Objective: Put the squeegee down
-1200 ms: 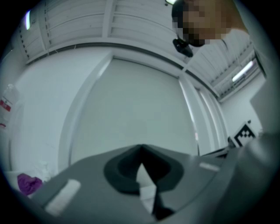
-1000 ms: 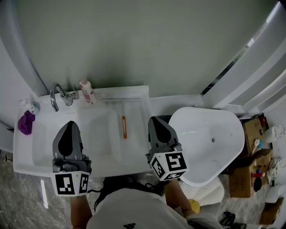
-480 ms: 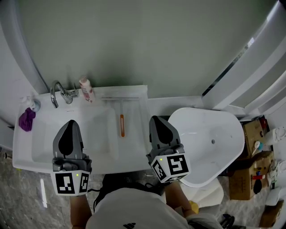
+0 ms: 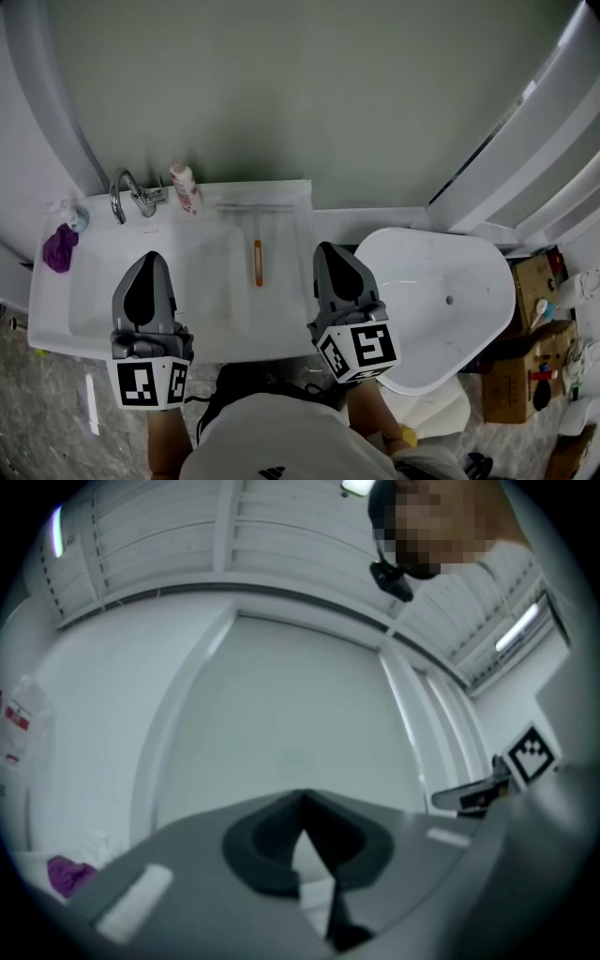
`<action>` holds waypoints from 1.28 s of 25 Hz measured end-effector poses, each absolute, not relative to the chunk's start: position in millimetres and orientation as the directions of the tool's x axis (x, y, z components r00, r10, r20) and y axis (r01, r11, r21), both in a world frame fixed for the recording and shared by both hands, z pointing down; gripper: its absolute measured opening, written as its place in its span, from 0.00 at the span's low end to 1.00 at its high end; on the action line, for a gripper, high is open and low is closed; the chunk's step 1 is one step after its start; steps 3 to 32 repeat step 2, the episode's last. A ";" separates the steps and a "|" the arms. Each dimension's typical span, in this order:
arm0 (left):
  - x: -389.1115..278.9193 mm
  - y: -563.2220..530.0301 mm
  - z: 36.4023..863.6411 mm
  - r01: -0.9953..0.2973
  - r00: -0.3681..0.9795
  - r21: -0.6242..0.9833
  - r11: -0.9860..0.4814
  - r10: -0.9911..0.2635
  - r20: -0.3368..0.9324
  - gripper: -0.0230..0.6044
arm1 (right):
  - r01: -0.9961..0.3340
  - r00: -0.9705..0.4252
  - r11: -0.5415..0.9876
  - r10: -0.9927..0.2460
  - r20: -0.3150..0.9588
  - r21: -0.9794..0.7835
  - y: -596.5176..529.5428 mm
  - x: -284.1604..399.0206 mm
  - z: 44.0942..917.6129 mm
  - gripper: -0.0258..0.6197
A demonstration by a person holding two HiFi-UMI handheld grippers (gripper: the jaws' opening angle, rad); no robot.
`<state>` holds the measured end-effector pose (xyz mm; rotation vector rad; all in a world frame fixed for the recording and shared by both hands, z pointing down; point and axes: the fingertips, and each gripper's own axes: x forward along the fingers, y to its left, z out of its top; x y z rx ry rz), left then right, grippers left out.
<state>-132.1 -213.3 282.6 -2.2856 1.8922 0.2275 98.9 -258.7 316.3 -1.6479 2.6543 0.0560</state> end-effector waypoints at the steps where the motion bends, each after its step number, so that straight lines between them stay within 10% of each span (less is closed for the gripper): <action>1: -132.4 -213.2 282.8 -0.983 0.185 -0.030 -0.183 -0.957 -0.222 0.05 | -0.896 -0.443 0.443 -0.896 -0.034 0.020 -258.7 98.9 316.1 0.04; 32: -132.8 -213.1 282.9 -0.983 0.185 -0.031 -0.183 -0.957 -0.222 0.05 | -0.897 -0.443 0.442 -0.896 -0.034 0.019 -258.8 98.8 315.8 0.04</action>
